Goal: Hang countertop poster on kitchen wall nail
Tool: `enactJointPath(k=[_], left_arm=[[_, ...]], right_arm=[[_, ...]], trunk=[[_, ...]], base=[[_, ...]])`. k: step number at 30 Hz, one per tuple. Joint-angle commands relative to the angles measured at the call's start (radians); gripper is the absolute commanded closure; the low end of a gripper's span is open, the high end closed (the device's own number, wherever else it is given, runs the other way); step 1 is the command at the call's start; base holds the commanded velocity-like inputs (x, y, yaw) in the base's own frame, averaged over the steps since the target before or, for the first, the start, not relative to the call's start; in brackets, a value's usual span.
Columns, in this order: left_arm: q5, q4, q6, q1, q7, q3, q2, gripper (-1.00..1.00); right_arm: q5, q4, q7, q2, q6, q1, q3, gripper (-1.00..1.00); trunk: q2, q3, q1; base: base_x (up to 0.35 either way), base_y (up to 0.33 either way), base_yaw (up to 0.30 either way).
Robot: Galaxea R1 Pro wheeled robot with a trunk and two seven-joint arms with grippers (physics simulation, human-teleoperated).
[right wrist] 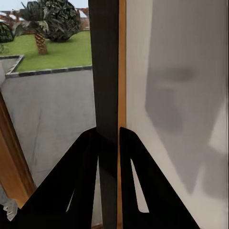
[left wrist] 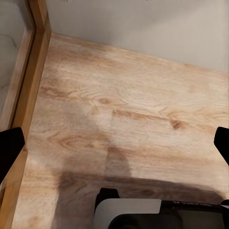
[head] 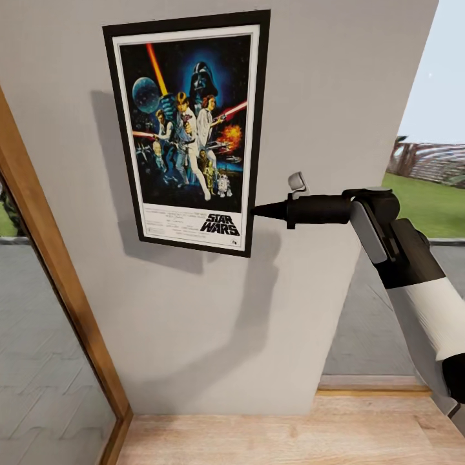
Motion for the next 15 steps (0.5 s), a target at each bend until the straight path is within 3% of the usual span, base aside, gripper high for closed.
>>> enactJointPath(k=[1, 15], left_arm=[[0.004, 0.000, 0.000, 0.000, -0.005, 0.001, 0.000, -1.00], [0.004, 0.000, 0.000, 0.000, -0.005, 0.003, 0.000, -1.00]], right_arm=[[-0.007, 0.000, -0.001, -0.001, 0.007, -0.001, 0.002, 1.00], [-0.007, 0.000, -0.001, -0.001, 0.007, -0.001, 0.002, 1.00]], trunk=[[-0.002, -0.002, 0.001], [-0.002, -0.002, 0.001]], base=[[0.156, 0.000, 0.000], [0.050, 0.000, 0.000]])
